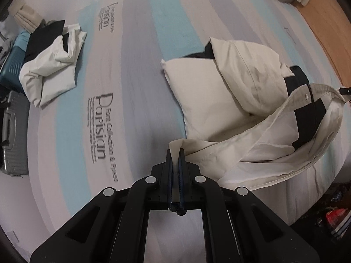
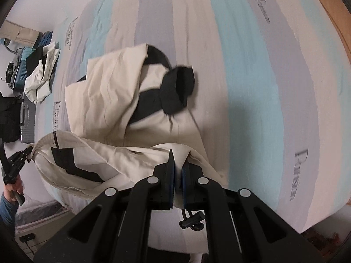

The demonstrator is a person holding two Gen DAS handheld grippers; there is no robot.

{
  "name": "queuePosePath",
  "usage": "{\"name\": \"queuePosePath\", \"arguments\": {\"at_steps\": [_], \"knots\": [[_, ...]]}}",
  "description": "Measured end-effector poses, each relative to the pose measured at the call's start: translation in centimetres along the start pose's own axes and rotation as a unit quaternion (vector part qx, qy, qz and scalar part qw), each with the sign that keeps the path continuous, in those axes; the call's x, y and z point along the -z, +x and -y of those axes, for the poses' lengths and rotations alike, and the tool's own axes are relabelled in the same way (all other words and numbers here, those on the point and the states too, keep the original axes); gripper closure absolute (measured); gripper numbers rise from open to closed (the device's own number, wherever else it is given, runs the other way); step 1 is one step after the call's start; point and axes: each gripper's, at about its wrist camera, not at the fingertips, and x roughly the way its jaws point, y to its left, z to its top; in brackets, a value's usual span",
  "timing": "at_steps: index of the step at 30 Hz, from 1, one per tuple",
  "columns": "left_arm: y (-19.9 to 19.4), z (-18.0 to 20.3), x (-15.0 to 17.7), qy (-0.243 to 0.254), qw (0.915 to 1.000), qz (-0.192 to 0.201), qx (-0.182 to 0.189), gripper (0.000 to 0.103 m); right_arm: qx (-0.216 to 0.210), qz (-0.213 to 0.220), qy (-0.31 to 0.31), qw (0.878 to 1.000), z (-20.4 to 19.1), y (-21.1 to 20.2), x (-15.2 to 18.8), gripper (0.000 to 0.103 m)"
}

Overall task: Fold large clothes
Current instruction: 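Lift the hem with both tools and fold it toward the hood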

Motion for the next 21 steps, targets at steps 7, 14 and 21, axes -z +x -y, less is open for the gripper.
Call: {"name": "queuePosePath", "arguments": {"at_steps": [7, 14, 21], "knots": [[0.9, -0.9, -4.1, 0.005, 0.9998, 0.020, -0.002, 0.099, 0.013, 0.031, -0.003, 0.999, -0.8, 0.2, -4.0, 0.099], [2.1, -2.4, -8.8, -0.003, 0.9995, 0.032, -0.004, 0.099, 0.023, 0.052, 0.008, 0.998, -0.7, 0.8, -7.9, 0.099], [5.6, -3.5, -12.6, -0.019, 0.9994, 0.029, -0.011, 0.099, 0.040, 0.058, 0.007, 0.997, -1.1, 3.1, -11.9, 0.099]]}}
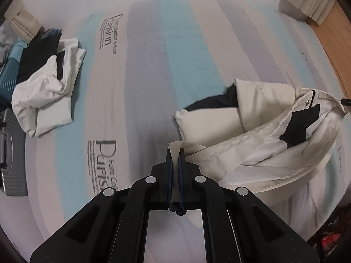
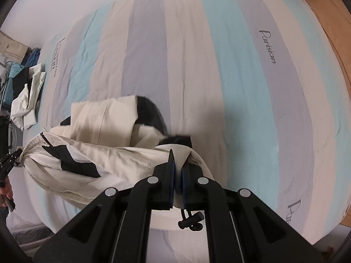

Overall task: Fold large clothes
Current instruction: 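Lift the hem with both tools and fold it toward the hood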

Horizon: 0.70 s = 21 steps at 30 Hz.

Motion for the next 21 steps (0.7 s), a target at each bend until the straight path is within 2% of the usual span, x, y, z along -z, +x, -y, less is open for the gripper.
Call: {"name": "queuePosePath", "arguments": {"at_steps": [8, 21], "knots": [[4.4, -0.7, -2.8, -0.009, 0.9999, -0.009, -0.011, 0.099, 0.015, 0.005, 0.011, 1.000, 0.0, 3.5, -3.2, 0.099], [9.8, -0.4, -6.0, -0.024, 0.9992, -0.013, -0.028, 0.099, 0.042, 0.005, 0.024, 0.999, -0.2, 8.3, -6.4, 0.099]]}}
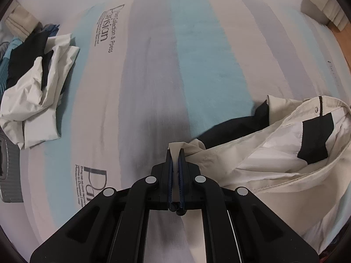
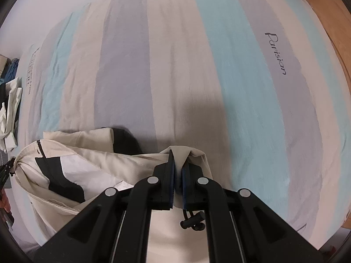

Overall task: Fold large clothes
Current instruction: 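Lift the hem with both tools and fold it toward the hood, then lower the folded hem onto the jacket with both tools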

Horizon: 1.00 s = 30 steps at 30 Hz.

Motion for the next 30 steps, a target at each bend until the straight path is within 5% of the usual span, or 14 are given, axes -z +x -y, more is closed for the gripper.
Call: {"name": "queuePosePath", "arguments": {"at_steps": [30], "knots": [[9.5, 0.4, -1.3, -0.002, 0.9999, -0.015, 0.001, 0.098, 0.016, -0.035, 0.005, 0.999, -0.2, 10.0, -2.4, 0.099]]}}
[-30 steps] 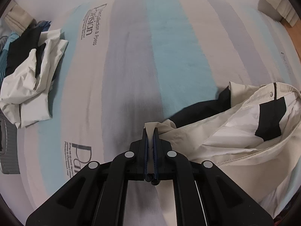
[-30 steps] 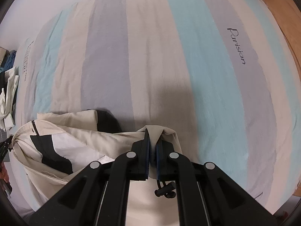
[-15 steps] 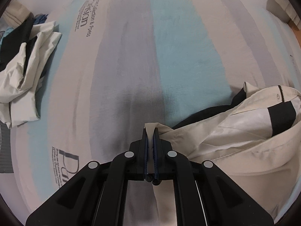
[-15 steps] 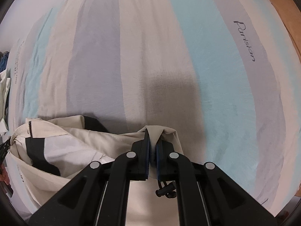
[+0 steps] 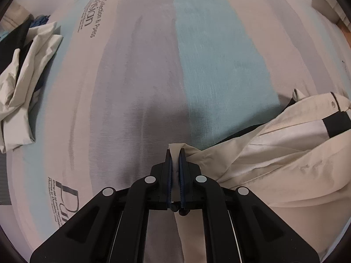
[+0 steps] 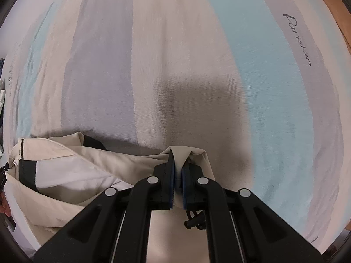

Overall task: Fold large clothes
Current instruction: 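Lower the folded hem onto the jacket with both tools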

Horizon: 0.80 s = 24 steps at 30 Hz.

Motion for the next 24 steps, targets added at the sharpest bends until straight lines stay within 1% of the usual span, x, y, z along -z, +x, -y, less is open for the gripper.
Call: {"name": "queuePosePath", "arguments": {"at_steps": [10, 17, 19, 24], "knots": [[1.6, -0.1, 0.1, 0.001, 1.0000, -0.004, 0.006, 0.097, 0.000, -0.006, -0.004, 1.000, -0.8, 2.0, -0.6, 0.099], [2.9, 0.0, -0.3, 0.005, 0.9999, -0.009, 0.003, 0.096, 0.002, -0.006, -0.007, 1.000, -1.0, 3.0, -0.9, 0.099], [3.1, 0.1, -0.4, 0.009, 0.9999, -0.013, -0.002, 0.093, 0.005, -0.004, -0.010, 1.000, -1.1, 2.9, -0.4, 0.098], [3.3, 0.1, -0.6, 0.012, 0.9998, -0.014, -0.006, 0.093, 0.008, -0.003, -0.017, 1.000, -1.2, 2.6, 1.0, 0.098]]}}
